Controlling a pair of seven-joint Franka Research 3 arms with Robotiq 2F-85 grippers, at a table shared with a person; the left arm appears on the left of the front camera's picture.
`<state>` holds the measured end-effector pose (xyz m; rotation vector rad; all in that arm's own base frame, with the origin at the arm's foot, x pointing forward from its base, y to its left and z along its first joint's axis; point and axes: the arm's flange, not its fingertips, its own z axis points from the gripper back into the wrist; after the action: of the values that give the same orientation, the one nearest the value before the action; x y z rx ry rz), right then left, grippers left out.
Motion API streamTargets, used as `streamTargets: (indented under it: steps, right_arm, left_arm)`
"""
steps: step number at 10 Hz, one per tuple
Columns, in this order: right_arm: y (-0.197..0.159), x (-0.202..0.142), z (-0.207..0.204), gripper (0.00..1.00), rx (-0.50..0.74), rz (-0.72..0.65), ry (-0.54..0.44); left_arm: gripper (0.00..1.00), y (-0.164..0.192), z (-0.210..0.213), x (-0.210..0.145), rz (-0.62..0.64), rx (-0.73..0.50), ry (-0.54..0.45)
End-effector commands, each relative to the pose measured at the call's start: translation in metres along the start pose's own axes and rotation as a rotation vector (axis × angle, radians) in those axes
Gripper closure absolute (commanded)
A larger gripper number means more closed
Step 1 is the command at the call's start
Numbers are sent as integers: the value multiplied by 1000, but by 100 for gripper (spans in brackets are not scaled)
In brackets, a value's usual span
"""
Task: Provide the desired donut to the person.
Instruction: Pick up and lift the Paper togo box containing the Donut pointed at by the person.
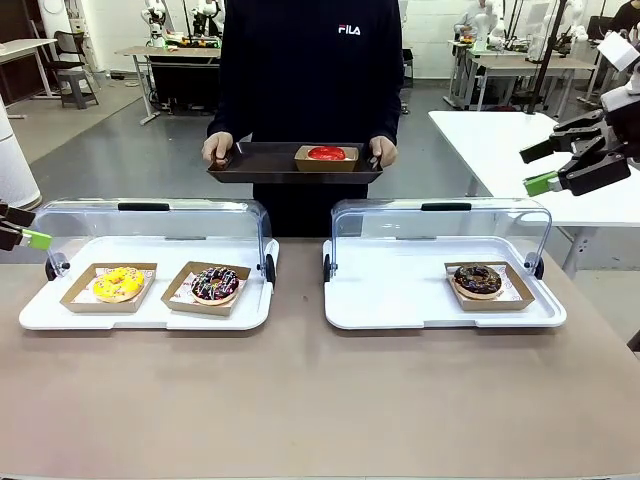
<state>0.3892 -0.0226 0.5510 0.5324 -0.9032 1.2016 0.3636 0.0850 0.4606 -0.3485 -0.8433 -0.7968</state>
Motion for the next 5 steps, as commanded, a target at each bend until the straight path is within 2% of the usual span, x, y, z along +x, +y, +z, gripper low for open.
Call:
streamTargets:
  steps: [1,5]
  right_arm:
    - [-2,0,-6,0,-61,-84,24]
    - [1,1,-2,0,-106,-130,84]
  left_arm:
    - [0,2,-1,-3,-15,-8,-17]
    - [0,2,-1,-3,-15,-8,-17]
